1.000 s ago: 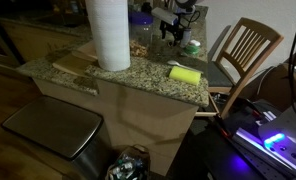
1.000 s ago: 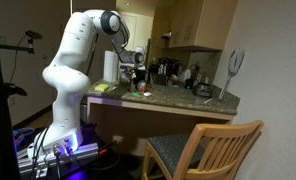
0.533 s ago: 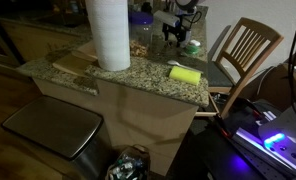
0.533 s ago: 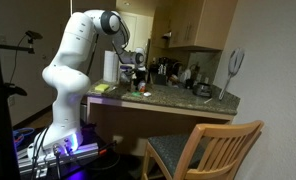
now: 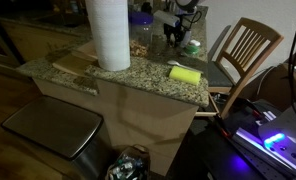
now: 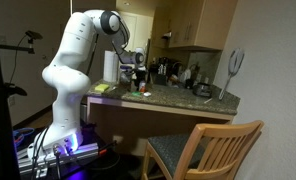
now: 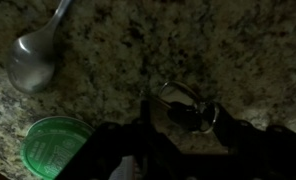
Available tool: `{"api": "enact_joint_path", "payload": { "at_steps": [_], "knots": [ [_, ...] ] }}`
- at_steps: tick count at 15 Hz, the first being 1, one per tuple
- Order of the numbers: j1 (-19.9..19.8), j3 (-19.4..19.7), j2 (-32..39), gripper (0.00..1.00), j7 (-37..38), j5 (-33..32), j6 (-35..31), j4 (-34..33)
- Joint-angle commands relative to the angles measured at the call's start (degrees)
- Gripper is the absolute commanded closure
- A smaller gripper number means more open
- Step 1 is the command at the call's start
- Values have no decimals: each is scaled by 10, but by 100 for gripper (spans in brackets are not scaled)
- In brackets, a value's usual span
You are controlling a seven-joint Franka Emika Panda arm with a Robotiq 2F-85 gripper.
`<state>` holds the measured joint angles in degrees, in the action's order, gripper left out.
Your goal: Get the keys and put them on the yellow sponge
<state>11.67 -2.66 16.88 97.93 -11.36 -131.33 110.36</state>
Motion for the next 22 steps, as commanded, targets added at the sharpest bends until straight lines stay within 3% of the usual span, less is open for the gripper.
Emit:
{"api": "enact_joint_path", "payload": {
  "at_steps": [1,5,13,15,18,20,22],
  "knots": [
    [2,1,1,69,-5,8,-16,4],
    [1,-1,-1,98,-9,15,-22,2],
    [-11,-9,-83,94,-81,33,-30,-12],
    [-21,-19,-107,94,-143,90,-37,-12],
    [-32,-28,-169,94,-279,223,-30,16],
    [-31,-29,-204,94,-367,294,-1,30],
    [-30,-22,-265,94,-444,337,68,55]
  ]
}}
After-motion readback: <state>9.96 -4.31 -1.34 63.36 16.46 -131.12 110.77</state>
